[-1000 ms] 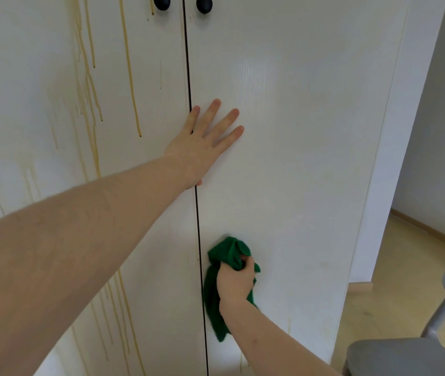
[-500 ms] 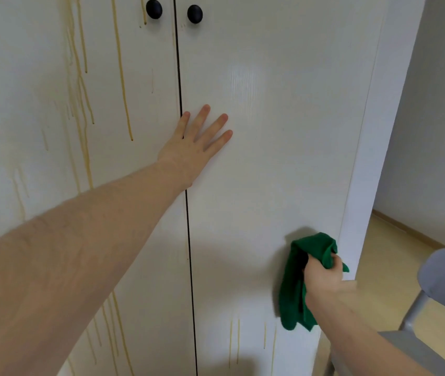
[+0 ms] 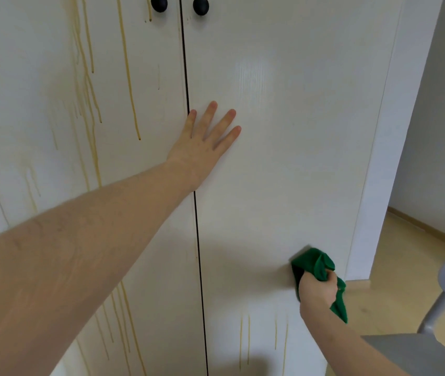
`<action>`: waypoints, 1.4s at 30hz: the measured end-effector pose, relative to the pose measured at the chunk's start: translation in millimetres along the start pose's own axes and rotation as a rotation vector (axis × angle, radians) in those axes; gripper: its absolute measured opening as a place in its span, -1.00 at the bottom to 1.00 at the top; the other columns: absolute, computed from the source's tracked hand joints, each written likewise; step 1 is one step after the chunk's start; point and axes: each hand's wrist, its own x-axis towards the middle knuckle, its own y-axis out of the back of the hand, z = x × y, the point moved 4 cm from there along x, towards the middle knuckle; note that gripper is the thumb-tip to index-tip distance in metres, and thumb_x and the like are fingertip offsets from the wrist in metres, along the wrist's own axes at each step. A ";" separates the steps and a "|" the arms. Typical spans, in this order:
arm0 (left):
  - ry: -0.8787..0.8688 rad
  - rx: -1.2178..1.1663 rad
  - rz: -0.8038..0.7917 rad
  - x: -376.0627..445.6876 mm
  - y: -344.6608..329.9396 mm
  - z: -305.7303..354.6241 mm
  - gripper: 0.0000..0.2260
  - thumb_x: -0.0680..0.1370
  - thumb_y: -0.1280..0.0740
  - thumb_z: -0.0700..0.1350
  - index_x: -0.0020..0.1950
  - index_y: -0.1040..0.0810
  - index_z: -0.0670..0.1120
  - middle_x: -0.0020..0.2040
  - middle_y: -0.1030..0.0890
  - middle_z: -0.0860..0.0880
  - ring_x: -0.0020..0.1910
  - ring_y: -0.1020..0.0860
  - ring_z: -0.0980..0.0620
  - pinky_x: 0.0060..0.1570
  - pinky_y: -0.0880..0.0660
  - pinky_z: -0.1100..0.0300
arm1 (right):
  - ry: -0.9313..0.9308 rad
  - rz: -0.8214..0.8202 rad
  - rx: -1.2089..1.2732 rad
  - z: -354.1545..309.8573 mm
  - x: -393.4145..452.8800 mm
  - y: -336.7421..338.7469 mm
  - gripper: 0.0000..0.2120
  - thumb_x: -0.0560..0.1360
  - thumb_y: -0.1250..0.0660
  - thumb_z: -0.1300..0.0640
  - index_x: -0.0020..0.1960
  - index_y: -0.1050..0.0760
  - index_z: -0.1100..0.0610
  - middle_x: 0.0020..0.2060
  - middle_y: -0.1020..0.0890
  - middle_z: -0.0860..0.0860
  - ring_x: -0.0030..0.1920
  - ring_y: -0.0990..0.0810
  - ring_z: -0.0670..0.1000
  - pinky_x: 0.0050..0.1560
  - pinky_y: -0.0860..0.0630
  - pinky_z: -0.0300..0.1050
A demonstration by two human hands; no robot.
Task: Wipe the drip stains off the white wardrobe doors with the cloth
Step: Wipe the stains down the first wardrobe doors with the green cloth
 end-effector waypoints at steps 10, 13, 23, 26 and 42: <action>-0.001 0.010 0.022 1.2 -4.0 2.3 0.12 0.50 -0.46 -0.12 0.54 0.51 -0.12 0.53 0.52 -0.21 0.53 0.37 -0.40 0.52 0.09 -0.35 | -0.172 -0.261 -0.024 46.1 -71.2 -62.0 -0.68 0.54 -0.38 0.18 0.29 -0.52 0.14 0.08 -0.66 0.16 0.12 -0.61 0.27 0.24 -0.56 0.22; 0.005 -0.001 0.027 1.3 -2.8 1.8 0.10 0.52 -0.45 -0.14 0.54 0.51 -0.11 0.53 0.52 -0.20 0.53 0.38 -0.39 0.53 0.09 -0.34 | -0.236 -0.484 0.007 52.3 -88.3 -78.0 -0.73 0.51 -0.38 0.28 0.20 -0.56 0.14 -0.04 -0.66 0.17 0.00 -0.64 0.20 0.14 -0.64 0.20; -0.025 -0.069 0.117 -19.3 -8.4 17.5 0.03 0.50 -0.40 -0.06 0.61 0.37 -0.09 0.58 0.41 -0.20 0.57 0.33 -0.34 0.54 0.16 -0.29 | -0.288 -0.538 0.206 45.7 -76.1 -34.8 -0.85 0.56 -0.39 0.30 0.12 -0.57 0.19 0.01 -0.65 0.19 0.05 -0.64 0.16 0.01 -0.66 0.01; -0.098 -0.223 0.214 -45.1 -25.7 48.5 -0.17 0.55 -0.30 0.03 0.66 0.14 -0.05 0.64 0.28 -0.14 0.60 0.29 -0.28 0.56 0.17 -0.25 | -0.224 -0.438 0.197 47.9 -49.0 -6.8 -0.87 0.57 -0.41 0.24 0.12 -0.57 0.18 0.05 -0.64 0.20 0.08 -0.65 0.18 0.08 -0.65 0.06; -0.089 -0.357 0.624 -18.9 -70.8 90.7 -0.36 0.57 -0.26 0.06 0.62 -0.22 -0.07 0.63 -0.17 -0.14 0.61 -0.08 -0.27 0.55 -0.06 -0.25 | 0.058 -0.073 0.045 73.0 21.2 26.3 -0.75 0.57 -0.29 0.23 0.15 -0.53 -0.08 0.05 -0.65 0.02 0.12 -0.59 0.14 0.30 -0.50 0.24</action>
